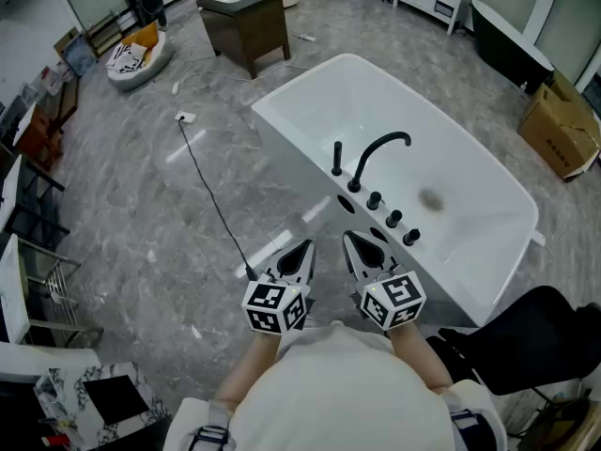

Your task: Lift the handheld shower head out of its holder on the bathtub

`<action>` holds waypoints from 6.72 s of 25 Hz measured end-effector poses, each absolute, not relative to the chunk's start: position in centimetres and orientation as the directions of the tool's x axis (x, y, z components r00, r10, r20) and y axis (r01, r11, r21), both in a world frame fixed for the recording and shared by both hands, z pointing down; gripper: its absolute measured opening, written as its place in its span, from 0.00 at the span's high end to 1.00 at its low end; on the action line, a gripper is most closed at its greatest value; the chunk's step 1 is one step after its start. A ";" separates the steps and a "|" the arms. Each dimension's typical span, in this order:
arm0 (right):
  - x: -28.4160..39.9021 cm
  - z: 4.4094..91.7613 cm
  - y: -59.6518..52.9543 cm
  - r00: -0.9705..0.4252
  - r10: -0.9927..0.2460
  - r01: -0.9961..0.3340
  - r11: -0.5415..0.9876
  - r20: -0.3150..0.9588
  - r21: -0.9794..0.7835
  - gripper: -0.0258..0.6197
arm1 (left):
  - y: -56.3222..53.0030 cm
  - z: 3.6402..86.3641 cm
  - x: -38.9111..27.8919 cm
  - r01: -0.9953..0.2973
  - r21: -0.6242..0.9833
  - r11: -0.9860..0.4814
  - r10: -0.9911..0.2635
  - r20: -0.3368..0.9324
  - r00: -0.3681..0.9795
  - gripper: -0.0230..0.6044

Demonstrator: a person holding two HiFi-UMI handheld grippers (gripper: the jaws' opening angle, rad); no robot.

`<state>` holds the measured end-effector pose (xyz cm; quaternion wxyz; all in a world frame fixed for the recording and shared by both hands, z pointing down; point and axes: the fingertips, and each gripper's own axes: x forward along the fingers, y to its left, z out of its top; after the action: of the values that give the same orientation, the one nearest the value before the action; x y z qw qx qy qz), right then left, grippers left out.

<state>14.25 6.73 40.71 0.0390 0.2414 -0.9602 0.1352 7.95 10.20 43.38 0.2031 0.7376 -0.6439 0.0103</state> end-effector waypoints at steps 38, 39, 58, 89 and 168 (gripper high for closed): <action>15.7 43.3 5.1 -0.894 -0.413 -0.448 0.838 0.175 -0.311 0.93 | 8.7 45.7 8.2 -0.934 0.357 -0.008 -0.942 0.310 0.126 0.93; 15.3 43.5 4.6 -0.891 -0.417 -0.453 0.835 0.180 -0.312 0.93 | 8.2 45.8 7.7 -0.933 0.360 -0.010 -0.942 0.309 0.129 0.93; 1.0 42.6 -4.9 -0.855 -0.487 -0.519 0.810 0.179 -0.273 0.93 | -0.9 46.1 -6.9 -0.921 0.384 -0.055 -0.935 0.305 0.183 0.93; -3.9 50.0 -17.5 -0.583 -0.765 -0.812 0.537 0.272 -0.230 0.93 | -11.5 51.9 -16.9 -0.884 0.407 -0.230 -0.831 0.390 0.396 0.93; -0.1 65.2 -25.9 -0.317 -0.794 -0.937 0.347 0.519 -0.043 0.74 | -12.2 57.5 -14.2 -0.883 0.445 -0.152 -0.792 0.479 0.378 0.93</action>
<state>-0.12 -25.94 65.20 0.2093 0.5454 -0.7934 0.1709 -14.16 -12.15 57.52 0.3426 0.7561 -0.5537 0.0660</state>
